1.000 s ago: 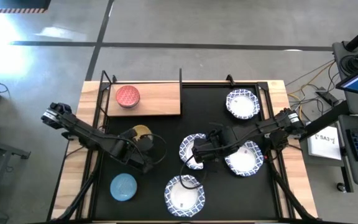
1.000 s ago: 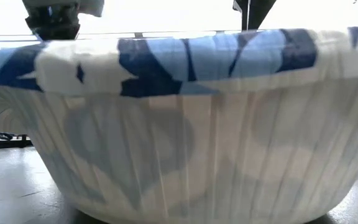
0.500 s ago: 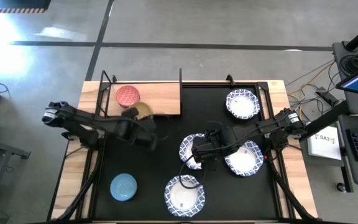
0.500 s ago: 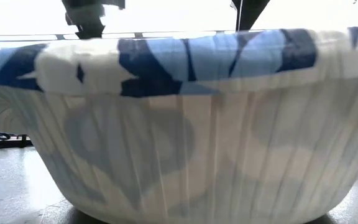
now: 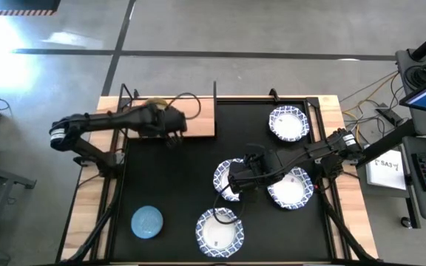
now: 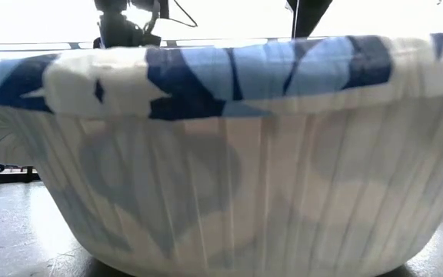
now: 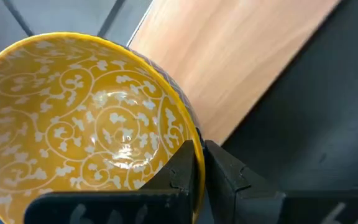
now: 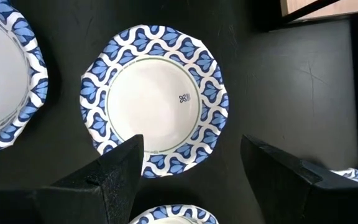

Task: Place and stack bowls onto a shelf
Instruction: Stack the yellow bowl on top of the orange bowl on the shelf

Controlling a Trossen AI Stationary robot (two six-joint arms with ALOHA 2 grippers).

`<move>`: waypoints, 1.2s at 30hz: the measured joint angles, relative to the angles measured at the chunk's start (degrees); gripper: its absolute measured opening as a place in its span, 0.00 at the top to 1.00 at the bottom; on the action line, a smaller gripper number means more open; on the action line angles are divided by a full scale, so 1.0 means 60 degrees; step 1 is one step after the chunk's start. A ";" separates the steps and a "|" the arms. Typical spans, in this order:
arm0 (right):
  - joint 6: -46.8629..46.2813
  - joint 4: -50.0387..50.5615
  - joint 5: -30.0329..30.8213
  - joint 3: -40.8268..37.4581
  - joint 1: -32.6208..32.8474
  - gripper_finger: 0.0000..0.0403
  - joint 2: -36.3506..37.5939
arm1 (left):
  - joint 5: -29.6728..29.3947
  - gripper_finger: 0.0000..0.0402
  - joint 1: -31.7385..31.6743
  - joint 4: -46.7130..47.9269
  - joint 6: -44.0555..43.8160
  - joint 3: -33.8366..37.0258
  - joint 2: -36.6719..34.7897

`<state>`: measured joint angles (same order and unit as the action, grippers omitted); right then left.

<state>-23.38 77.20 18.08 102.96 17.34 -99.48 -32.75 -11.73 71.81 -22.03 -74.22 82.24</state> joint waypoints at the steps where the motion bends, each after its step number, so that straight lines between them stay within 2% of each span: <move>1: 0.0000 0.0002 0.0001 0.0000 0.0000 0.36 0.0000 | 0.0063 0.98 -0.0214 -0.0004 0.0095 0.0000 -0.0010; 15: 0.0145 0.0002 0.0016 -0.0001 0.0000 0.36 0.0000 | 0.0886 0.98 -0.2375 -0.0017 0.1072 0.0023 -0.0001; 31: 0.0153 0.0002 0.0260 -0.0004 0.0000 0.36 0.0000 | 0.1893 0.98 -0.2964 -0.1248 0.1624 0.1258 0.0003; 36: 0.0149 0.0005 0.0256 -0.0004 0.0000 0.36 0.0000 | 0.1880 0.98 -0.2967 -0.1224 0.1615 0.1449 0.0003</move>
<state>-22.48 77.22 19.62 102.94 17.34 -99.48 -21.47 -29.54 64.47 -12.33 -65.52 82.26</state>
